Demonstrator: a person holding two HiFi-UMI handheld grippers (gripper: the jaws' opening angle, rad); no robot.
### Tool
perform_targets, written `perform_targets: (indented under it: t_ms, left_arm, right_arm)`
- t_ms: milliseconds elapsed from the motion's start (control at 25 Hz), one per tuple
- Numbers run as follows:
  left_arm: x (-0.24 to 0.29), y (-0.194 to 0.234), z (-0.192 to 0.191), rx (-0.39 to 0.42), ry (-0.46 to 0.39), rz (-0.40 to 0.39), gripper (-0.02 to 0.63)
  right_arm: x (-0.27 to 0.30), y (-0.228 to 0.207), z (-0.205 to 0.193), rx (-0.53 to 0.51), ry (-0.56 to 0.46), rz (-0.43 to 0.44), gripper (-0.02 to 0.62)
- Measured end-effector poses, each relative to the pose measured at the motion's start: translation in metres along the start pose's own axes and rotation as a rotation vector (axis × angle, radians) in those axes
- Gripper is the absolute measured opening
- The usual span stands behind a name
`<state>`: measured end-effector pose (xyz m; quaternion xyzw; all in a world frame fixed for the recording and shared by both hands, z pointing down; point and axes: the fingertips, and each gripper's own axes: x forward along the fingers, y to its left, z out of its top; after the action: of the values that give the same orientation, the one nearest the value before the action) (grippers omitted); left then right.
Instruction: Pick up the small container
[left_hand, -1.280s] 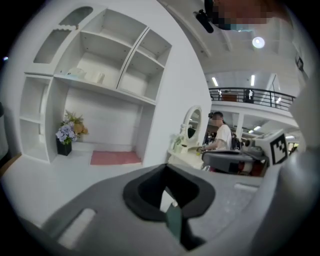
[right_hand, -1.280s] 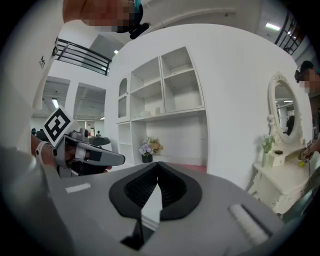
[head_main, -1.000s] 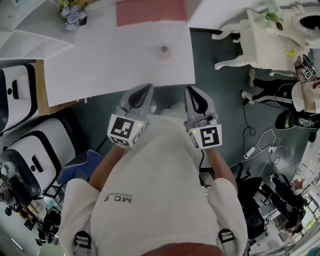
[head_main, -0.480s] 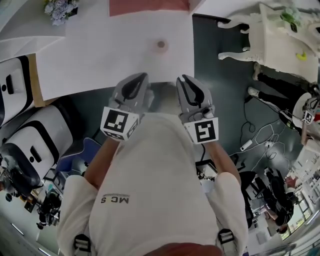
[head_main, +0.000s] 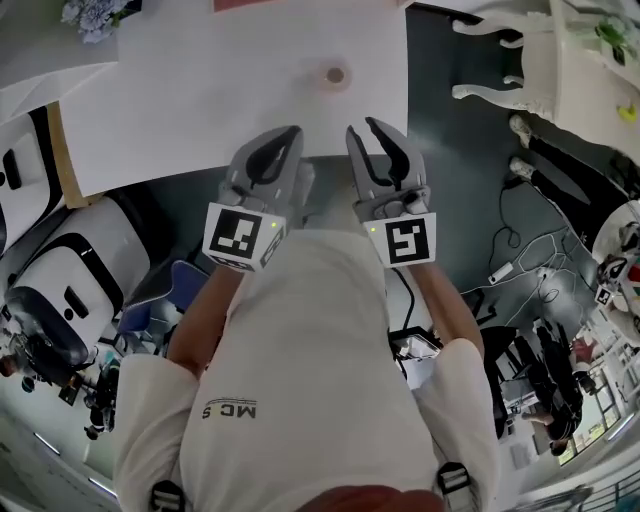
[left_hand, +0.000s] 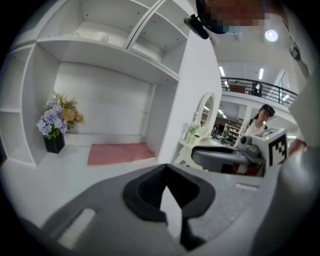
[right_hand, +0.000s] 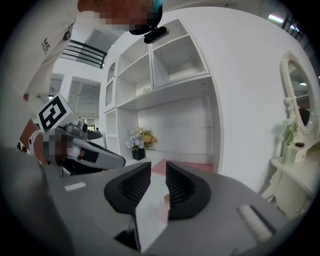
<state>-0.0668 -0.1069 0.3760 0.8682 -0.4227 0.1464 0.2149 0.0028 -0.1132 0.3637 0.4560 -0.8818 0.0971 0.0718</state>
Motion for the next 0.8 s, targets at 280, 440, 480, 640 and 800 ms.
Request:
perform_targets:
  t_ms: [280, 440, 480, 640, 800]
  left_arm:
    - [0.016, 0.019, -0.027, -0.01, 0.027, -0.007, 0.0]
    - [0.024, 0.027, -0.038, -0.021, 0.035, -0.016, 0.0]
    - [0.026, 0.029, -0.041, -0.019, 0.037, -0.019, 0.0]
    - [0.033, 0.038, -0.055, -0.015, 0.046, -0.021, 0.0]
    - [0.04, 0.047, -0.067, -0.023, 0.065, -0.012, 0.0]
  right_arm:
    - [0.029, -0.007, -0.034, 0.013, 0.013, -0.053, 0.109]
    - [0.04, -0.013, -0.053, 0.029, 0.019, -0.079, 0.131]
    - [0.043, -0.015, -0.058, 0.029, 0.02, -0.085, 0.138]
    - [0.056, -0.017, -0.081, 0.021, 0.035, -0.094, 0.156]
    - [0.069, -0.018, -0.094, 0.004, 0.027, -0.097, 0.166]
